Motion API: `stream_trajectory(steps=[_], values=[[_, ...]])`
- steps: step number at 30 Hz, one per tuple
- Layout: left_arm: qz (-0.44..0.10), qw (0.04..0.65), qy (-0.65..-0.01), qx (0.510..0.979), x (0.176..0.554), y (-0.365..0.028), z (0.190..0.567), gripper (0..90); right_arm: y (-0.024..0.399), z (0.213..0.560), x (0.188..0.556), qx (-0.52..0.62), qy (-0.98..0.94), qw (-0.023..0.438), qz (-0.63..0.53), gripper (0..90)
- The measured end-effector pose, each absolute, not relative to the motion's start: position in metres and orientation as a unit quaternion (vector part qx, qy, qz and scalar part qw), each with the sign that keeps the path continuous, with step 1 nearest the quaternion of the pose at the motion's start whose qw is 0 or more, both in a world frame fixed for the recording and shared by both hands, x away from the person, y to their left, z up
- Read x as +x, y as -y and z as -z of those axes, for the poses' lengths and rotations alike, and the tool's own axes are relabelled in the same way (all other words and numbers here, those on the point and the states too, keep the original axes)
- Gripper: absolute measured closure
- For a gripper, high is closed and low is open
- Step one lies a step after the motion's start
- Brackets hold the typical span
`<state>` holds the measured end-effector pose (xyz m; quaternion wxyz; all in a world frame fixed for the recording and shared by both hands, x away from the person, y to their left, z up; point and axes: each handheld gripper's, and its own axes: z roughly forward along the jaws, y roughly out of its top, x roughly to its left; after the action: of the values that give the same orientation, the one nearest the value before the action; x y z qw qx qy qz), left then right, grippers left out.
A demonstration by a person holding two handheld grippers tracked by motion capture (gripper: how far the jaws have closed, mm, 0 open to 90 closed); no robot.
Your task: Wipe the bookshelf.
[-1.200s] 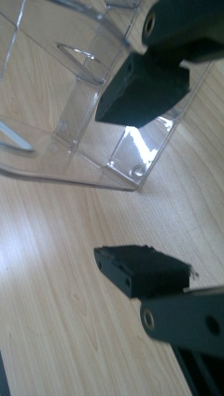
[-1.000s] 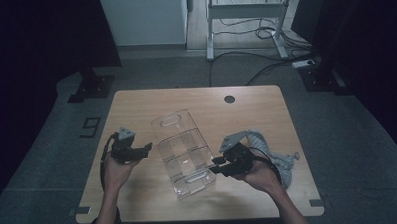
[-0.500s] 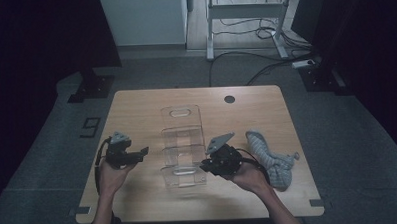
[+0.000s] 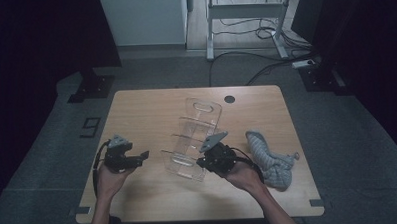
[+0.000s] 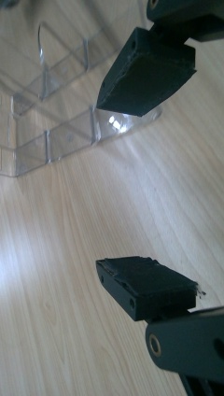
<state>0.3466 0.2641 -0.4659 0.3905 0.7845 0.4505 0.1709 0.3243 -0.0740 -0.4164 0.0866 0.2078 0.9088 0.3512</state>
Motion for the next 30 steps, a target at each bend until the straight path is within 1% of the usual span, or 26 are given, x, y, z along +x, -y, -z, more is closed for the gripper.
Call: stream_trajectory(steps=[6,15,18,20,30], values=[[-0.167,0.406,-0.415,0.797,0.338,-0.251,0.459,19.3,0.064,0.416,0.324,0.200,-0.912,0.080,-0.350,86.9],[-0.170,0.418,-0.365,0.815,0.332,-0.225,0.455,18.7,0.049,0.416,0.322,0.191,-0.913,0.071,-0.353,84.7],[-0.174,0.417,-0.360,0.816,0.333,-0.215,0.459,19.2,0.045,0.416,0.321,0.189,-0.914,0.070,-0.351,84.1],[-0.186,0.411,-0.361,0.816,0.335,-0.210,0.461,19.6,0.043,0.416,0.321,0.187,-0.914,0.068,-0.353,83.9],[-0.198,0.410,-0.371,0.809,0.339,-0.199,0.467,22.4,0.042,0.417,0.319,0.188,-0.913,0.065,-0.355,83.8]])
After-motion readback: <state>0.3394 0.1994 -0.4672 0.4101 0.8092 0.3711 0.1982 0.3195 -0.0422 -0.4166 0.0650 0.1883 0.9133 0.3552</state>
